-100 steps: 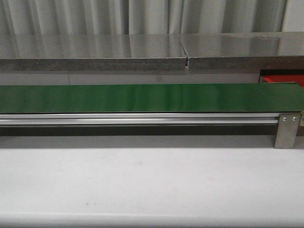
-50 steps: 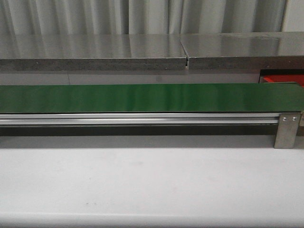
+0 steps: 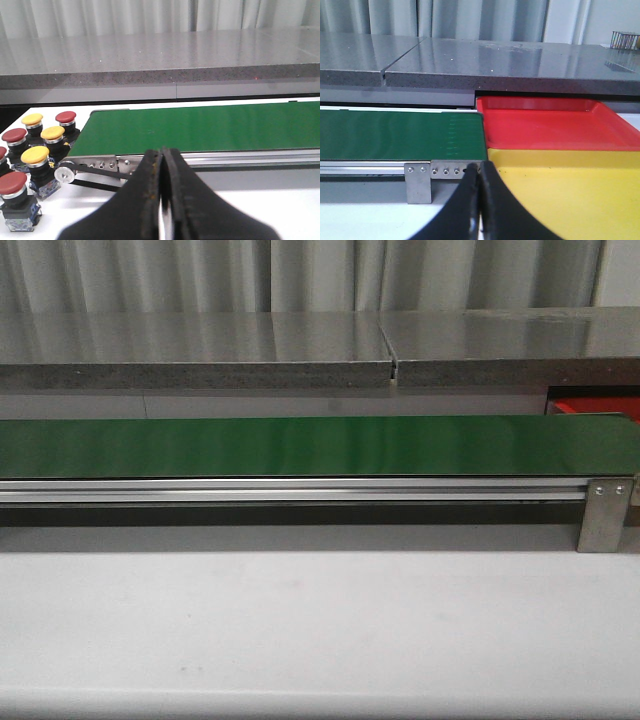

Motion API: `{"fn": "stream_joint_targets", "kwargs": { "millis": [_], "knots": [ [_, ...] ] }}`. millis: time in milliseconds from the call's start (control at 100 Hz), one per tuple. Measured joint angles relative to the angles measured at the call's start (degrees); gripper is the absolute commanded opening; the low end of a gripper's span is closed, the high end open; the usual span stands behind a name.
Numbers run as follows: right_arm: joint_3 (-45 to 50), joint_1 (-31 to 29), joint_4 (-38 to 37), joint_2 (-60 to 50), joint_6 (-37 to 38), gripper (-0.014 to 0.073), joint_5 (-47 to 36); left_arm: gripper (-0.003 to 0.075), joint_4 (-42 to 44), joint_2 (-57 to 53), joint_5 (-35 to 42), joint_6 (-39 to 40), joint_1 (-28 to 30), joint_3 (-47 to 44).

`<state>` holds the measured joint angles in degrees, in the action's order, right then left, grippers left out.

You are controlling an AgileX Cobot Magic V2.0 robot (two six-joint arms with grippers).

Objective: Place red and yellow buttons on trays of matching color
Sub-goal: 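Reach the left gripper down to the pile and grasp a red button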

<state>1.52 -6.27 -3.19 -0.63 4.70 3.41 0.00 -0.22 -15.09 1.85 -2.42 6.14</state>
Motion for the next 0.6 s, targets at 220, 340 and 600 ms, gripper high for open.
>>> {"fn": "stream_joint_targets", "kwargs": {
  "millis": [220, 340, 600],
  "knots": [
    [0.00, 0.00, 0.00, 0.00, 0.00, -0.0074, 0.00, -0.0020, 0.00, 3.43, -7.65, 0.00, 0.00, 9.27],
    [0.00, 0.00, 0.00, 0.00, 0.00, -0.0074, 0.00, -0.0020, 0.00, 8.05, -11.57, 0.00, 0.00, 13.03],
    [0.00, 0.00, 0.00, 0.00, 0.00, -0.0074, 0.00, -0.0020, 0.00, 20.96, -13.72, 0.00, 0.00, 19.09]
  ]
}}
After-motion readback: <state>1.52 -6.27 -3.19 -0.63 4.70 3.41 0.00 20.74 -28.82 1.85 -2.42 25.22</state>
